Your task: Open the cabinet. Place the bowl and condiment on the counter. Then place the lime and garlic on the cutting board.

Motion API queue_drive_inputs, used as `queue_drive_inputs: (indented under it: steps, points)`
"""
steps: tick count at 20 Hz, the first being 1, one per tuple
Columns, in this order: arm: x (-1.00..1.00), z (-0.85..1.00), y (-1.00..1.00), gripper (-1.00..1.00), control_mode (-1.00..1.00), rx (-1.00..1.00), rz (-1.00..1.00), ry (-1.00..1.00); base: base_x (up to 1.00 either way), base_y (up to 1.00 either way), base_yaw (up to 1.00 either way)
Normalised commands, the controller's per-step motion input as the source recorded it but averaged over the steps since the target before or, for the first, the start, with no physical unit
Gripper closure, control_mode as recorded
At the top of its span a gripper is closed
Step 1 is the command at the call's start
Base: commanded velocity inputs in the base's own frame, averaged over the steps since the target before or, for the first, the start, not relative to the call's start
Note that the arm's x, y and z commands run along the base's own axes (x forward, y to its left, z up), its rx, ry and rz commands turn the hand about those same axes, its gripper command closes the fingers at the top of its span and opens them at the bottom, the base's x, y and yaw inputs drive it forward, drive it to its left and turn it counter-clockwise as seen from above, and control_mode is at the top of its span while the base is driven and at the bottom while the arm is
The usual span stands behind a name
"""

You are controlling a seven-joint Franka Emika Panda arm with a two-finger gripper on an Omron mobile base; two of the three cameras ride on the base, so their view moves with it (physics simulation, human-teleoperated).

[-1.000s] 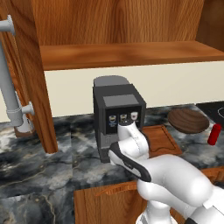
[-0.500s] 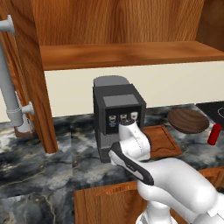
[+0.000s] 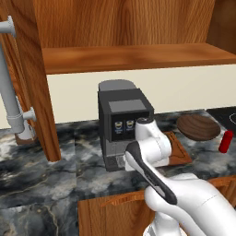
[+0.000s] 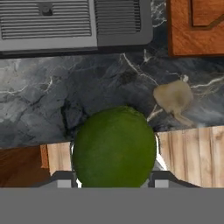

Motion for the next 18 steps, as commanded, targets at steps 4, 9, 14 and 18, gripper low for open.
queue_drive_inputs:
  steps: [4,9,14,18]
  points:
    - [-0.42,0.61,-0.56,1.00,-1.00,0.02,0.00,-0.07,0.00,0.00,0.00]
    - [-0.14,0.51,-0.81,1.00,-1.00,0.00,0.02,-0.16,0.00,0.00,0.00]
    - [0.02,0.51,-0.88,1.00,-1.00,0.00,0.03,-0.14,0.00,0.00,0.00]
    - [0.34,0.16,-0.72,1.00,-1.00,0.00,0.05,-0.03,0.00,0.00,0.00]
